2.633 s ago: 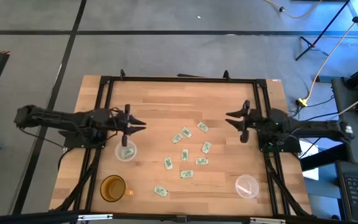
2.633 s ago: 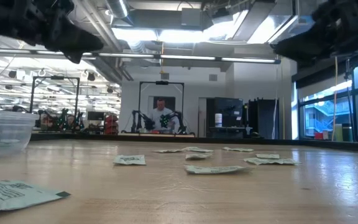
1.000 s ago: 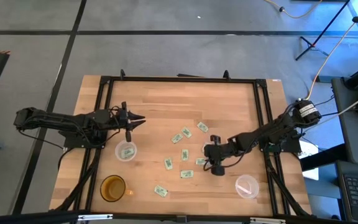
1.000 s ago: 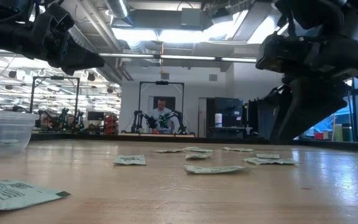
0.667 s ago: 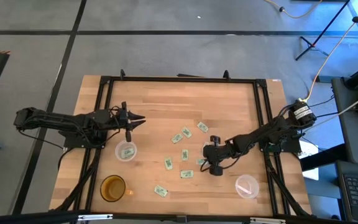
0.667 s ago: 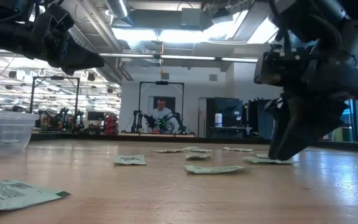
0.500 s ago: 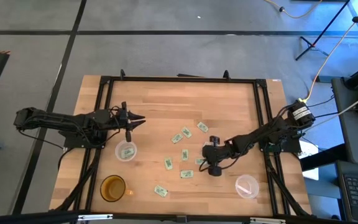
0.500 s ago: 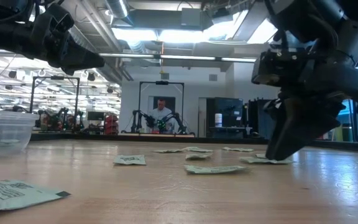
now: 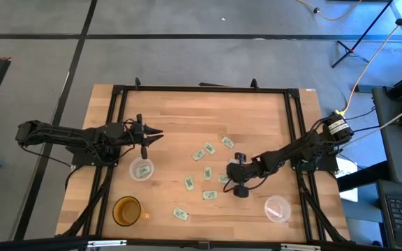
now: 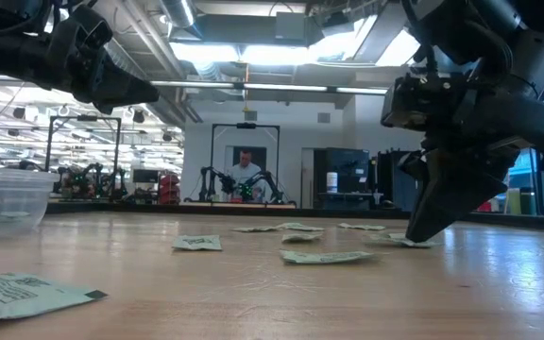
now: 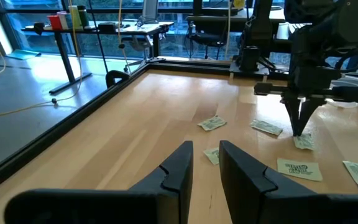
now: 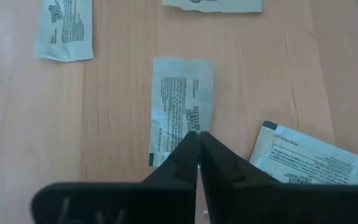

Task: Pick and place items into bin
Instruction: Put the green stevia packet into the right transparent bin

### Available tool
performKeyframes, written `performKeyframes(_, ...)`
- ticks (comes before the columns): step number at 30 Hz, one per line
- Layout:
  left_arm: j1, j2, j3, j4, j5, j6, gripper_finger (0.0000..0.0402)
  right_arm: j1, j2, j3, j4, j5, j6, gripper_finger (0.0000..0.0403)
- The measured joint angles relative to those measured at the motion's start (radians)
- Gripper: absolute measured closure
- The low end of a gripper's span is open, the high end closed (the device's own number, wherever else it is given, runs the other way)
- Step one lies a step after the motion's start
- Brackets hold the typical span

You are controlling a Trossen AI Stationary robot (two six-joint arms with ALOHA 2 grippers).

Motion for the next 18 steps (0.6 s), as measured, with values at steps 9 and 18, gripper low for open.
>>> performKeyframes(9,0.0,0.0,0.0,0.0,0.0,0.0,0.0329,0.0,-0.041,-0.007,0.014,-0.006,0.004,0.0401)
performKeyframes(18,0.0,0.001,0.0,-0.007,0.0,0.0,0.0329,0.042,-0.267,-0.01,-0.088,-0.007,0.177,0.0402)
